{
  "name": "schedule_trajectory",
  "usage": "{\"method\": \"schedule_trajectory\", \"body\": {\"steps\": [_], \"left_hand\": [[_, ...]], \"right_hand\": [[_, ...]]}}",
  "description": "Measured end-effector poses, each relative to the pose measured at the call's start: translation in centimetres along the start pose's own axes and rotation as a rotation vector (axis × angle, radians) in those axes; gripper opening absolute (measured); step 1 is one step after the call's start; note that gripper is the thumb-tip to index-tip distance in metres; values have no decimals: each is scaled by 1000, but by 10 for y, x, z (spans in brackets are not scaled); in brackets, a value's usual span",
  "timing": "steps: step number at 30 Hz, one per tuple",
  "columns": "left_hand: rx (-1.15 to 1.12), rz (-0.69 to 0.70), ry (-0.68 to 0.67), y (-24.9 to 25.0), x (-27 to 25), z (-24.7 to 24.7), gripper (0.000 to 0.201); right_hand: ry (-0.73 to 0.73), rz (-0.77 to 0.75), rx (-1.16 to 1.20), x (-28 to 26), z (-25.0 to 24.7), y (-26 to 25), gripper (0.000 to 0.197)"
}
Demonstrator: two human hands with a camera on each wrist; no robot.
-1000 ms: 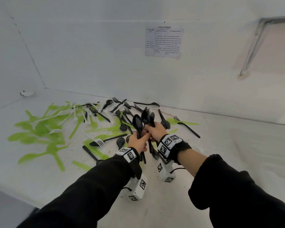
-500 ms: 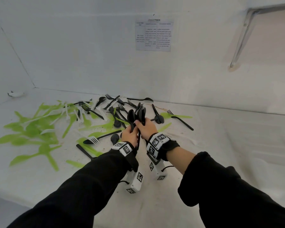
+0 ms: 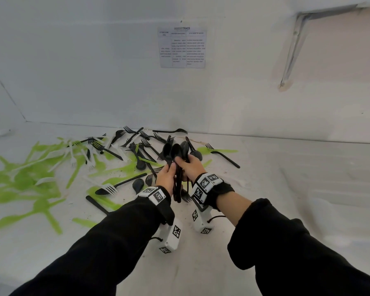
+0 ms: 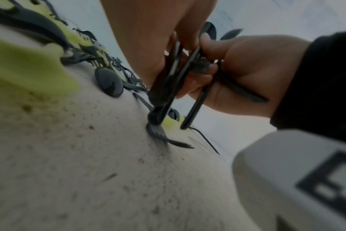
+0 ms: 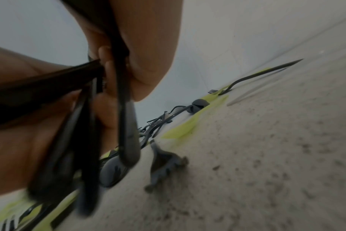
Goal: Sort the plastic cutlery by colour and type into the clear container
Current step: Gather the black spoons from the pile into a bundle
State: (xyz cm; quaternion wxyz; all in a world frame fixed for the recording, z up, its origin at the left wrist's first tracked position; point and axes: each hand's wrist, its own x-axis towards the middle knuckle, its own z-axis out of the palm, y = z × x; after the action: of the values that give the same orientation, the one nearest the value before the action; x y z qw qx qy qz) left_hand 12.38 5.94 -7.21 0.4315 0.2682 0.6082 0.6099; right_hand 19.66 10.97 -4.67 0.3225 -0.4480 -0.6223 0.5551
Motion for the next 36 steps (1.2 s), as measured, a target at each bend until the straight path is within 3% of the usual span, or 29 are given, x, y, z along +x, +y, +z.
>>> {"method": "schedule_trajectory", "body": {"steps": [3, 9, 11, 15, 22, 27, 36], "left_hand": [[93, -5, -42, 8, -10, 8, 36], [79, 8, -80, 9, -17, 13, 21], [59, 23, -37, 7, -18, 15, 21], [-70, -21, 94, 1, -11, 16, 25], [-164, -109, -9, 0, -23, 23, 18], [-153, -96, -21, -4, -25, 21, 31], [-223, -220, -68, 10, -9, -1, 26]], "right_hand": [[19, 12, -25, 0, -7, 2, 17], [113, 27, -148, 0, -6, 4, 28], [114, 42, -147, -2, -8, 4, 29], [115, 5, -121, -5, -12, 11, 9], [133, -22, -84, -16, -20, 20, 36], [79, -15, -146, -20, -17, 16, 18], [126, -46, -176, -19, 3, 3, 27]]}}
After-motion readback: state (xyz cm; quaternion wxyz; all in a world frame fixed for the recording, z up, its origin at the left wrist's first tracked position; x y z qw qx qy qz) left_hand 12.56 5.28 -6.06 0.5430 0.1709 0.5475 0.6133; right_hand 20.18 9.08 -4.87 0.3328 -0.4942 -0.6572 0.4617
